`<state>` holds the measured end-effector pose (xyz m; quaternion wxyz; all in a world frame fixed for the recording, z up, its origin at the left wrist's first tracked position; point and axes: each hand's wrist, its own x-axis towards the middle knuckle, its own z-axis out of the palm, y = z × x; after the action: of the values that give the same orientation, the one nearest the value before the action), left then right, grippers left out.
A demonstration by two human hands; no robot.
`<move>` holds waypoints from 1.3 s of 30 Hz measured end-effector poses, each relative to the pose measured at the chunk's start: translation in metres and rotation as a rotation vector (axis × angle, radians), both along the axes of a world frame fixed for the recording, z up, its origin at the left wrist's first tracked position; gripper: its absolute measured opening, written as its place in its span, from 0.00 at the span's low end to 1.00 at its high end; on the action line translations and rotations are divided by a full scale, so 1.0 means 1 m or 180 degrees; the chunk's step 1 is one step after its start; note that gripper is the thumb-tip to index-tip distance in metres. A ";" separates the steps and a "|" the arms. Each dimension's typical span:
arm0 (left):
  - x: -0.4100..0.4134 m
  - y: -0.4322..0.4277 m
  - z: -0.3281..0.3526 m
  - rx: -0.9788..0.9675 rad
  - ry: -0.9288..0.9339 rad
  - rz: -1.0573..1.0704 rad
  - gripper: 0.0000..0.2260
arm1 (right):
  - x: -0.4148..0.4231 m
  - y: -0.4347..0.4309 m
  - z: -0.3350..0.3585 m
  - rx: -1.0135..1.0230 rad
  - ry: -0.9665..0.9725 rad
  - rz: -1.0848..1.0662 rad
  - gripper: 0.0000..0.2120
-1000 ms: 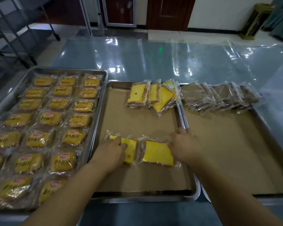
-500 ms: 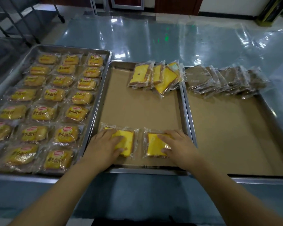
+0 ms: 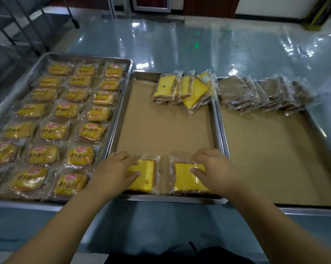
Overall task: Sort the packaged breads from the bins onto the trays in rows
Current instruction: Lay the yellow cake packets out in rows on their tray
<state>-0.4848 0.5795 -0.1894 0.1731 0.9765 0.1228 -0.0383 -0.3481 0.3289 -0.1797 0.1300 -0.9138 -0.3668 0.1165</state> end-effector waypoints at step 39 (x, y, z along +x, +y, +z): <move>0.217 0.055 -0.012 0.0931 0.0559 -0.0523 0.28 | 0.180 0.145 -0.001 0.1065 0.1067 -0.1894 0.10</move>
<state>-0.2676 0.6350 -0.2014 0.0142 0.9909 0.0615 -0.1190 -0.1685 0.4737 -0.1806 0.3637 -0.9148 -0.0729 0.1600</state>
